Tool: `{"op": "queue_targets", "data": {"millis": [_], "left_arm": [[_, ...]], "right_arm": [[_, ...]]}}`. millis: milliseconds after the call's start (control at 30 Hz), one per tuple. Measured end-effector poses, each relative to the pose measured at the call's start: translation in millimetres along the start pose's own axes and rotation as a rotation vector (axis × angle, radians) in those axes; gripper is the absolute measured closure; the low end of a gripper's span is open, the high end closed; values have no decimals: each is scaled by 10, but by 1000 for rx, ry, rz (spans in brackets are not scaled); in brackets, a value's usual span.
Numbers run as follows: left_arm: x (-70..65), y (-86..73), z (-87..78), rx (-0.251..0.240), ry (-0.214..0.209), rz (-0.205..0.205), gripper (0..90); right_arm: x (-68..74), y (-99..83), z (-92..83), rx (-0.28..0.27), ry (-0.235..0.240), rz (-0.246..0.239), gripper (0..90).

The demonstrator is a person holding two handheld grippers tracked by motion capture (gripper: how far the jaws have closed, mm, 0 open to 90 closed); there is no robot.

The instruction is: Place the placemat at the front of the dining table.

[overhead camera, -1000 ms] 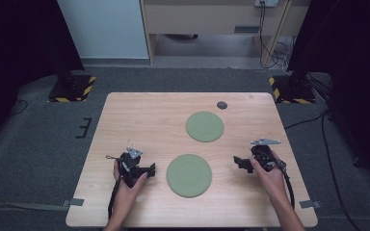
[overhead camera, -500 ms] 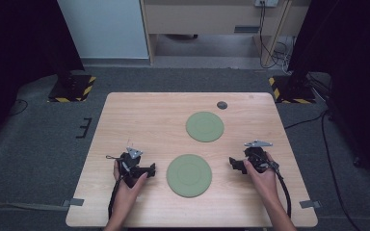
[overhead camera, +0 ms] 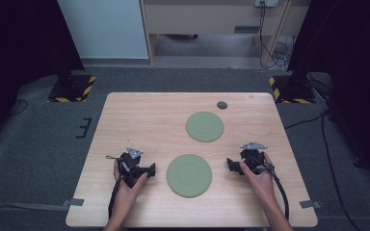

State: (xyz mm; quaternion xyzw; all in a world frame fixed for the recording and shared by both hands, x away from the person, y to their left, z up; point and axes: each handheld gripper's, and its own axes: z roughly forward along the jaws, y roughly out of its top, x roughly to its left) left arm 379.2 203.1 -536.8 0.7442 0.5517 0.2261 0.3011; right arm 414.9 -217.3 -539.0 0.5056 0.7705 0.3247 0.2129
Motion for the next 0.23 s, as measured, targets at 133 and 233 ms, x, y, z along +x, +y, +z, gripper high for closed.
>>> {"op": "queue_targets", "data": {"millis": [133,233], "left_arm": [[0,0,0,0,0,0,0],[0,1,1,0,0,0,0]], "right_arm": [[6,2,13,13,-28,34,3],[12,0,11,12,-33,39,3]]}}
